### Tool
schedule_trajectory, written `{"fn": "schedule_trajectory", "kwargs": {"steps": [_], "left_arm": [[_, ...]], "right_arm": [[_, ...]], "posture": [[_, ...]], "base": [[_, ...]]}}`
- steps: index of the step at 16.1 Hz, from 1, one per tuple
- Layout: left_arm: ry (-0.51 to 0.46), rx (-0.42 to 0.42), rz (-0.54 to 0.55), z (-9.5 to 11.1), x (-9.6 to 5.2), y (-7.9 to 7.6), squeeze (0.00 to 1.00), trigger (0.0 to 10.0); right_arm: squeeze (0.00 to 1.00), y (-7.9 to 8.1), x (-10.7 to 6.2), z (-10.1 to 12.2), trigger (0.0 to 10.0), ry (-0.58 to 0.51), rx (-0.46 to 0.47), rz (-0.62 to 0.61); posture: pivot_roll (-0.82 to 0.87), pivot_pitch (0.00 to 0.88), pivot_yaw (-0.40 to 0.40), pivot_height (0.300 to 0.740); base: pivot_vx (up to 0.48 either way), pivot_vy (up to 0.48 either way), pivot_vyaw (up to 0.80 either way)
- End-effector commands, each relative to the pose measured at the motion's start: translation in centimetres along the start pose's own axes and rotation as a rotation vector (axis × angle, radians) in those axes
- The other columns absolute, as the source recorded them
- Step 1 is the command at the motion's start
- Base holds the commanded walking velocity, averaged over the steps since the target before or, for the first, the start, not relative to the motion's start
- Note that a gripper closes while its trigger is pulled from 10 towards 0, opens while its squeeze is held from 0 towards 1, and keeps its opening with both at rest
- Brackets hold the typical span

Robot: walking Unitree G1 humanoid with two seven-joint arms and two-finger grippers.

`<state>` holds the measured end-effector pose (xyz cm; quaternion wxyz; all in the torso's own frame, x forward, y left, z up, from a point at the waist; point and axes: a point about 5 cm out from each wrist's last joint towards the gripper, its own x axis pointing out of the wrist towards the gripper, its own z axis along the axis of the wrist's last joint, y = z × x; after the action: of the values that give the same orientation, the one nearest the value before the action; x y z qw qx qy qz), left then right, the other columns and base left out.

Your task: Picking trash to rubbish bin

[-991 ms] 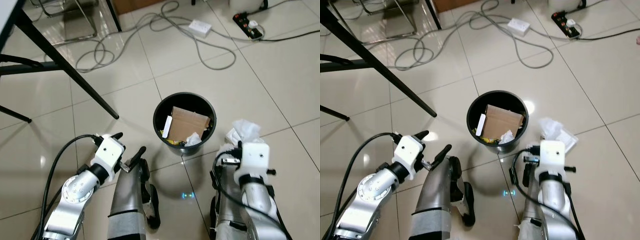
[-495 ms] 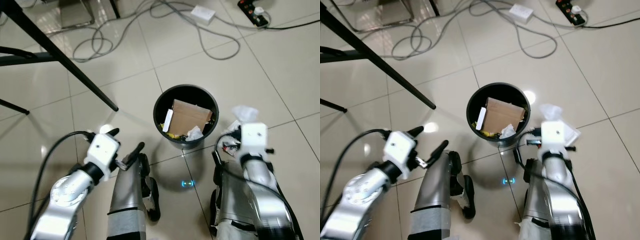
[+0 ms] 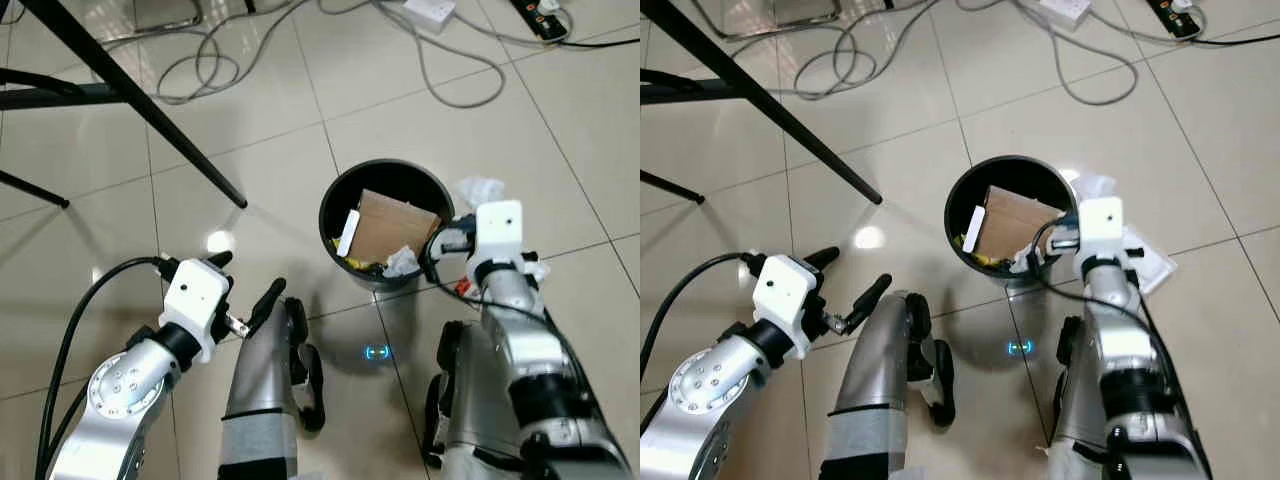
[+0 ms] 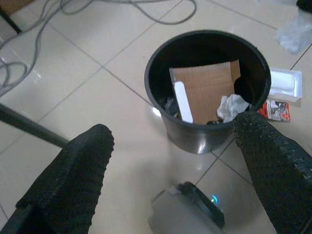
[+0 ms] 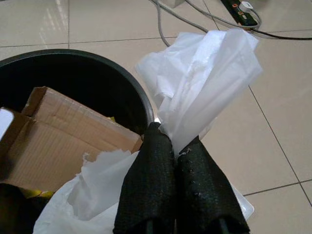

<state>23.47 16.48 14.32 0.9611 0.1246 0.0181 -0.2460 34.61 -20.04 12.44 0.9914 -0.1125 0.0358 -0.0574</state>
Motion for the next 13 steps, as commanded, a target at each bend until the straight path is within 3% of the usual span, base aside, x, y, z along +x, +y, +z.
{"fn": "schedule_trajectory", "kwargs": {"steps": [1,3,7,13], "left_arm": [[0.026,-0.015,0.01,-0.3,-0.6,0.1,0.0,10.0],[0.03,-0.018,0.016,-0.1,-0.8,0.2,0.0,10.0],[0.042,-0.02,0.019,0.1,-1.2,0.1,0.0,10.0],[0.062,-0.026,0.027,0.3,-1.8,0.0,0.0,10.0]], "right_arm": [[0.0,0.0,-0.3,-1.6,10.0,0.052,0.024,0.005],[0.0,-0.2,0.3,-1.9,10.0,0.078,0.017,0.012],[0.0,0.8,1.1,-2.8,10.0,0.132,-0.019,0.069],[0.0,1.6,2.1,-2.4,10.0,0.157,-0.067,0.111]], "posture": [[0.2,0.472,0.199,0.569],[0.21,0.475,0.2,0.569],[0.22,0.482,0.201,0.569],[0.25,0.496,0.204,0.569]], "base": [[0.0,0.0,0.0],[0.0,0.0,0.0],[0.0,0.0,0.0],[0.0,0.0,0.0]]}}
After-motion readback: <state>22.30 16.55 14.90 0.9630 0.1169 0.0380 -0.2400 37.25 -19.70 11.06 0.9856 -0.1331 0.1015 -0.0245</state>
